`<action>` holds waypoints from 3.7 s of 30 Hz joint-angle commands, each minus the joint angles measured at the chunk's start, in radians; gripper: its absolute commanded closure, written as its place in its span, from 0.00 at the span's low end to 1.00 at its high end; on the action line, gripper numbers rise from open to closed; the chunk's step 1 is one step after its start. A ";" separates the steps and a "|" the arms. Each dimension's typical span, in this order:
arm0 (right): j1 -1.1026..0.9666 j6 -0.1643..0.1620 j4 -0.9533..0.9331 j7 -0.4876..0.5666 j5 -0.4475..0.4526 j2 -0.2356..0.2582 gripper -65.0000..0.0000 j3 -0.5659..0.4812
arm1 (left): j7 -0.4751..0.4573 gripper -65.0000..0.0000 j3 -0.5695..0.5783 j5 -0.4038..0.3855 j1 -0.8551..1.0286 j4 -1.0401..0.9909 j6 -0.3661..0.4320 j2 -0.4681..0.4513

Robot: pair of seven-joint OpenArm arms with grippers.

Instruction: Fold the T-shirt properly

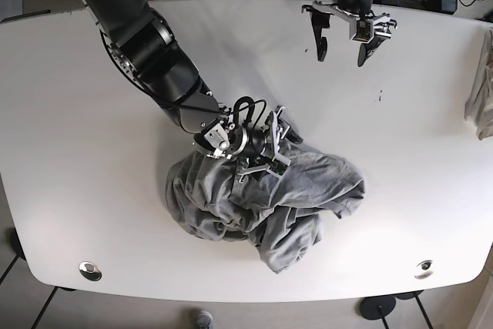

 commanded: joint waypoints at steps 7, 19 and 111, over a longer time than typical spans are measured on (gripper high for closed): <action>-0.163 -0.047 0.211 -0.055 -0.135 0.092 0.97 0.163 | -0.012 0.29 0.000 -0.002 0.001 0.017 0.000 0.000; -0.678 -0.042 0.701 -0.058 -0.097 0.274 0.97 0.464 | 0.154 0.29 0.002 -0.005 -0.063 0.025 -0.003 0.000; -0.502 -0.050 0.609 -0.239 -0.052 0.093 0.29 0.176 | 0.151 0.29 -0.133 -0.008 -0.071 0.077 -0.004 0.005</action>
